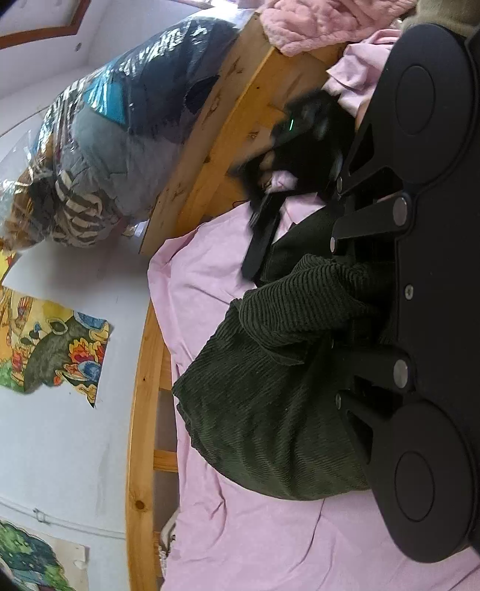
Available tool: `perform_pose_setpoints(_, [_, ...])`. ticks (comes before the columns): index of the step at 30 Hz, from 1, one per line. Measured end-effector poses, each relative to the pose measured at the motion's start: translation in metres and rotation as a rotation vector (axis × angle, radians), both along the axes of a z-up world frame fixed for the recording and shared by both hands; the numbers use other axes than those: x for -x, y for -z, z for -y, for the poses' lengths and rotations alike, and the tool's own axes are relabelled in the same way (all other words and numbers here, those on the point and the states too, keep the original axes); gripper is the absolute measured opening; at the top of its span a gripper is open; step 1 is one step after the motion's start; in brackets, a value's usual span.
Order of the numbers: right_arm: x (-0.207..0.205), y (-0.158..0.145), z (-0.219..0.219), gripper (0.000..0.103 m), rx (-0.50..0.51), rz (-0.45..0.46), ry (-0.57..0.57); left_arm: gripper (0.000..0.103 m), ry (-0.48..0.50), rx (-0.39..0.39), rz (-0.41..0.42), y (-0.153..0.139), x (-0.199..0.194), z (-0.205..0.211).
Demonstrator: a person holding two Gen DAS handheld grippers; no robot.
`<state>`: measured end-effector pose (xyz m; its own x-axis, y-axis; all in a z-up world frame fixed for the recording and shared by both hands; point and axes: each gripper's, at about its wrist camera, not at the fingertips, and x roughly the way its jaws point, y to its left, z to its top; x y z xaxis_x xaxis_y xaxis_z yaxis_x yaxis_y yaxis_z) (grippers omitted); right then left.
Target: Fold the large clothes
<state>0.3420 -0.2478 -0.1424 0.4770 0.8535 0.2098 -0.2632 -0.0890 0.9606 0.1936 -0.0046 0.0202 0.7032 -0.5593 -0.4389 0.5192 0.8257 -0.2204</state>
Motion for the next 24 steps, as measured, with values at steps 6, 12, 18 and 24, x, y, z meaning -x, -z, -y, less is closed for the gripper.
perform_pose_setpoints(6, [-0.035, 0.006, -0.012, 0.103, -0.14, 0.011, 0.054, 0.018, 0.023, -0.08, 0.023, 0.001, 0.009, 0.007])
perform_pose_setpoints(12, [-0.012, -0.034, 0.023, 0.103, -0.016, 0.165, 0.136, 0.018, 0.128, -0.105, 0.034, 0.003, 0.015, 0.039])
perform_pose_setpoints(18, [0.035, -0.063, 0.087, 0.103, 0.167, 0.238, 0.263, 0.018, 0.287, -0.125, 0.024, 0.011, 0.006, 0.086])
perform_pose_setpoints(24, [0.036, -0.029, 0.106, 0.103, 0.295, 0.08, 0.344, 0.019, 0.325, -0.155, -0.109, 0.054, -0.017, 0.108])
